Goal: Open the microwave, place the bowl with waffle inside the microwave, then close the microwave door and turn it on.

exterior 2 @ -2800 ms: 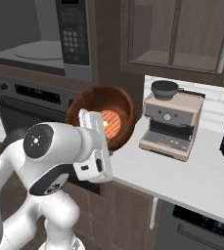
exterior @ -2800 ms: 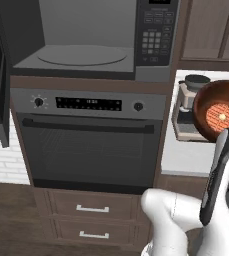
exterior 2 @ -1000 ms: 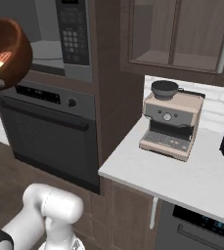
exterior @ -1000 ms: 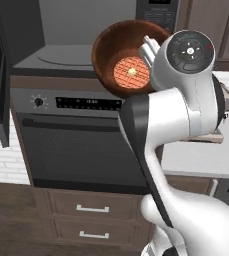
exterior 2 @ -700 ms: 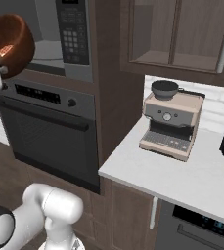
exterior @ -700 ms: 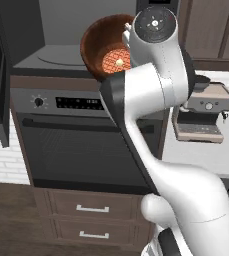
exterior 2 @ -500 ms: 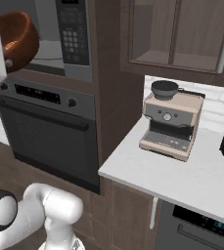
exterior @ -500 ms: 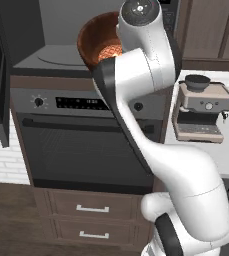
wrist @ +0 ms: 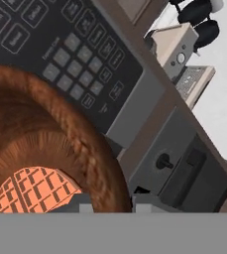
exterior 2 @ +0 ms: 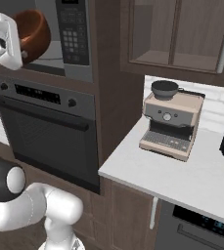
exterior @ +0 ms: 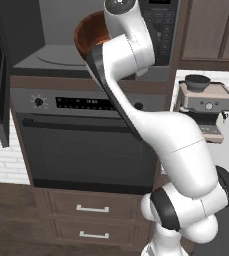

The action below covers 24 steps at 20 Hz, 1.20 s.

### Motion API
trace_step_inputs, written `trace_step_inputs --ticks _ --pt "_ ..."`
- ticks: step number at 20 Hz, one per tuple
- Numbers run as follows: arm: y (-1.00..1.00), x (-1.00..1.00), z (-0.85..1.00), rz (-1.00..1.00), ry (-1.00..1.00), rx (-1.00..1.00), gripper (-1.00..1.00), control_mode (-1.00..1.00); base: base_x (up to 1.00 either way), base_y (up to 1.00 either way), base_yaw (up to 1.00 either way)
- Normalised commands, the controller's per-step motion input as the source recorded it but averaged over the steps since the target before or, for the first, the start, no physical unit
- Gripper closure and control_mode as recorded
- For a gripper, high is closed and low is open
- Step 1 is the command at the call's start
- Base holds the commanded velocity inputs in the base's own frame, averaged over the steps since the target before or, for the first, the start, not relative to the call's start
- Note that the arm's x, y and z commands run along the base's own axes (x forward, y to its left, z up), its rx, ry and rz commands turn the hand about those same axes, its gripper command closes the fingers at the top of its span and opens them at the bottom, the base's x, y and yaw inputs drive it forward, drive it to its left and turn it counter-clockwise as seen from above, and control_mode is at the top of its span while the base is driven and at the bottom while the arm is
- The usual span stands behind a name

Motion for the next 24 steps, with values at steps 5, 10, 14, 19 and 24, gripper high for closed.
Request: trace_step_inputs --ticks 5,10,14,19,24 --pt "0.21 0.71 0.00 0.00 0.00 0.00 1.00 -1.00 0.00 0.00 0.00" --pt "0.19 0.69 -0.11 0.00 0.00 0.00 1.00 -1.00 0.00 0.00 0.00" --pt "0.17 0.68 -0.16 -0.02 0.00 0.00 1.00 -1.00 0.00 0.00 0.00" --pt "0.13 0.66 -0.18 -0.05 0.00 0.00 1.00 -1.00 0.00 0.00 0.00" --pt "0.12 0.64 -0.05 -0.04 0.00 0.00 1.00 -1.00 0.00 0.00 0.00"
